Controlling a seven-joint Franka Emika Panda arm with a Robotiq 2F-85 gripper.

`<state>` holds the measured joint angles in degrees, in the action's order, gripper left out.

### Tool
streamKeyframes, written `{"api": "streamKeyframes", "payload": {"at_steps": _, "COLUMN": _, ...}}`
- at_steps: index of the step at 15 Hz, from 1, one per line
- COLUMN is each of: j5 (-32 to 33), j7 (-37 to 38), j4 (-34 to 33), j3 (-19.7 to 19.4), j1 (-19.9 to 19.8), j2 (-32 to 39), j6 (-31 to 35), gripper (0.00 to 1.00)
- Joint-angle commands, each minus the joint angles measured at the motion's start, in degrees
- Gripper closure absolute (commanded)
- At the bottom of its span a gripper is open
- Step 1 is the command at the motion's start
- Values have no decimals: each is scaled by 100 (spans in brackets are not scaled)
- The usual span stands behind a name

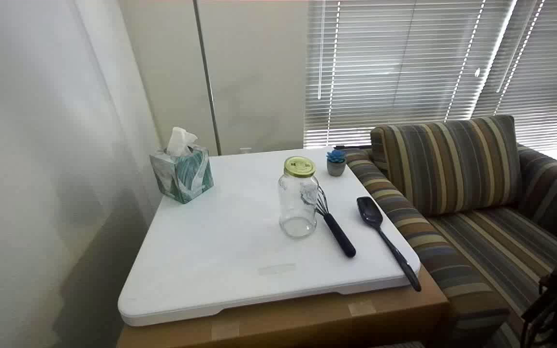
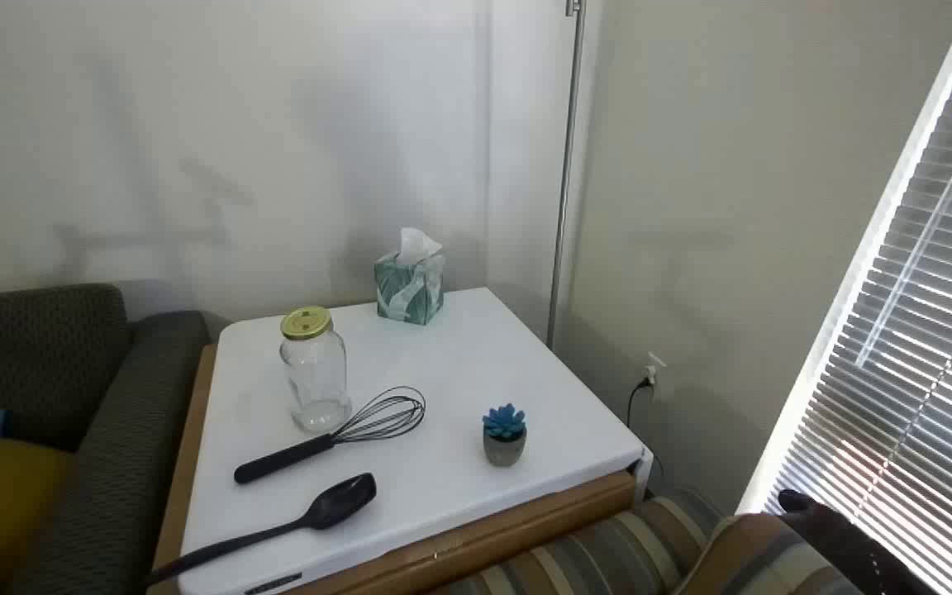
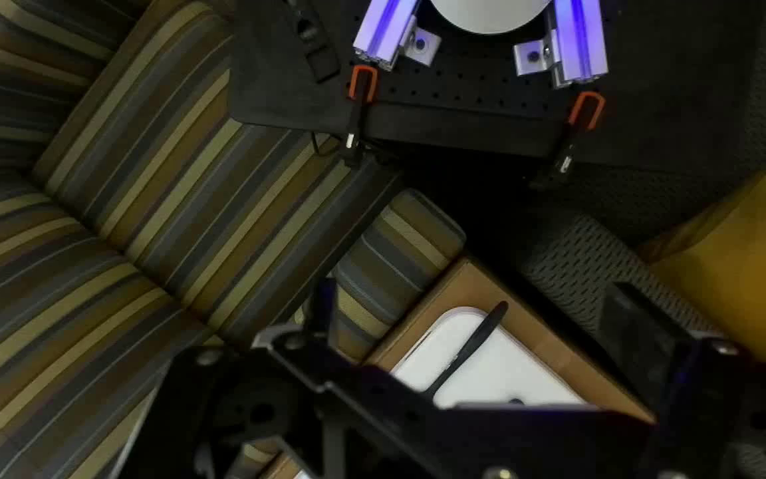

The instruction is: Move the glass bottle forward

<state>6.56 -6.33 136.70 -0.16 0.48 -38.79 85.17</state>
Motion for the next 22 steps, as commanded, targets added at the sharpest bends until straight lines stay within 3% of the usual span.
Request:
{"api": "streamKeyframes", "payload": {"at_steps": 1, "j5": 17, "j7": 25, "j4": -12, "j3": -36, "j1": 51, "j2": 5, "j6": -14, "gripper": 0}}
{"api": "streamKeyframes", "payload": {"at_steps": 9, "j5": 16, "j7": 26, "j4": -12, "j3": -36, "j1": 51, "j2": 4, "j6": -14, "gripper": 0}}
{"api": "streamKeyframes", "payload": {"at_steps": 10, "j5": -168, "j7": 385, "j4": 32, "j3": 191, "j1": 131, "j2": 96, "j6": 249, "gripper": 0}}
{"api": "streamKeyframes", "payload": {"at_steps": 12, "j5": -162, "j7": 492, "j4": -275, "j3": 404, "j1": 252, "j2": -54, "j6": 133, "gripper": 0}}
{"api": "streamKeyframes", "payload": {"at_steps": 15, "j5": 59, "j7": 209, "j4": -533, "j3": 709, "j1": 618, "j2": 13, "j6": 492, "gripper": 0}}
{"api": "streamKeyframes", "payload": {"at_steps": 18, "j5": 89, "j7": 404, "j4": -397, "j3": 831, "j1": 731, "j2": 107, "j6": 1119, "gripper": 0}}
{"api": "streamKeyframes", "payload": {"at_steps": 20, "j5": 210, "j7": 847, "j4": -260, "j3": 929, "j1": 588, "j2": 77, "j6": 1478, "gripper": 0}}
{"api": "streamKeyframes", "payload": {"at_steps": 21, "j5": 110, "j7": 627, "j4": -393, "j3": 871, "j1": 726, "j2": 34, "j6": 1161, "gripper": 0}}
{"api": "streamKeyframes", "payload": {"at_steps": 22, "j5": 151, "j7": 746, "j4": -352, "j3": 880, "j1": 707, "j2": 48, "j6": 1277, "gripper": 0}}
